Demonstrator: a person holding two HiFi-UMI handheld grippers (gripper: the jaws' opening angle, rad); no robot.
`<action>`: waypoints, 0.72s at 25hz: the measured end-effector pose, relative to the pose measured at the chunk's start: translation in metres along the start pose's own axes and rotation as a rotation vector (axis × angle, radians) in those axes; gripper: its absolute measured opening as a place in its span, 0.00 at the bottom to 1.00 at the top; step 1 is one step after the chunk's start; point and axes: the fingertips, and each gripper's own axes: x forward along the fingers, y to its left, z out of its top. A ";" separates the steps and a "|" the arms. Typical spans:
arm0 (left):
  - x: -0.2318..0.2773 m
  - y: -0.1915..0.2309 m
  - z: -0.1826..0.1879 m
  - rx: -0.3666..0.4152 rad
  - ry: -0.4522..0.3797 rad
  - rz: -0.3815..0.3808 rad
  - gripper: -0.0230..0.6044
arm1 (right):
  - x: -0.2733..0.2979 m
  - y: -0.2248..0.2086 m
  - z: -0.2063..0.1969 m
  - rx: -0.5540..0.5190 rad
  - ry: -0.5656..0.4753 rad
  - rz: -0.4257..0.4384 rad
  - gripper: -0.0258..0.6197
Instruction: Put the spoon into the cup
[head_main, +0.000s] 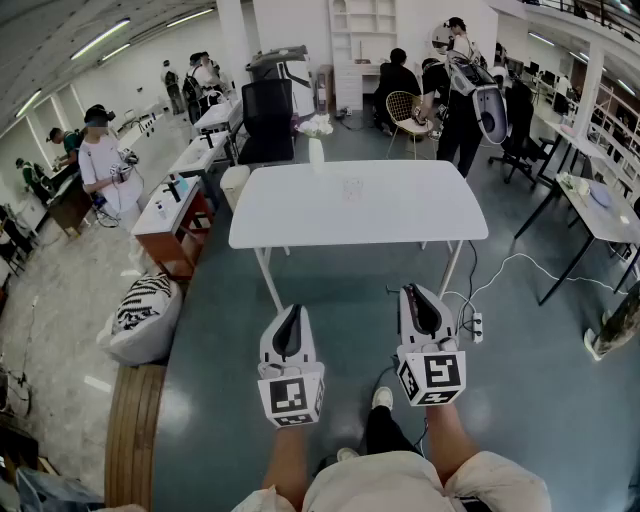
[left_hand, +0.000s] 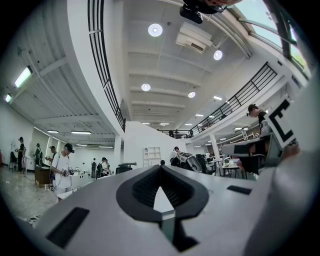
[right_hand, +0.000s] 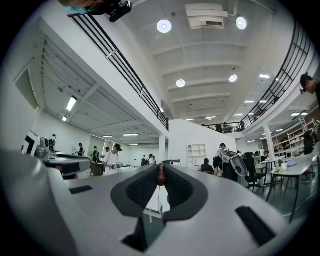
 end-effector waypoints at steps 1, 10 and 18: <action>0.002 -0.002 0.001 0.005 -0.005 -0.003 0.05 | 0.001 -0.002 -0.001 0.003 -0.003 -0.001 0.08; 0.028 -0.019 -0.002 0.010 -0.006 -0.022 0.05 | 0.011 -0.023 -0.003 0.016 -0.027 -0.006 0.08; 0.077 -0.028 -0.015 0.010 0.019 -0.064 0.05 | 0.043 -0.048 -0.025 0.069 0.006 -0.025 0.08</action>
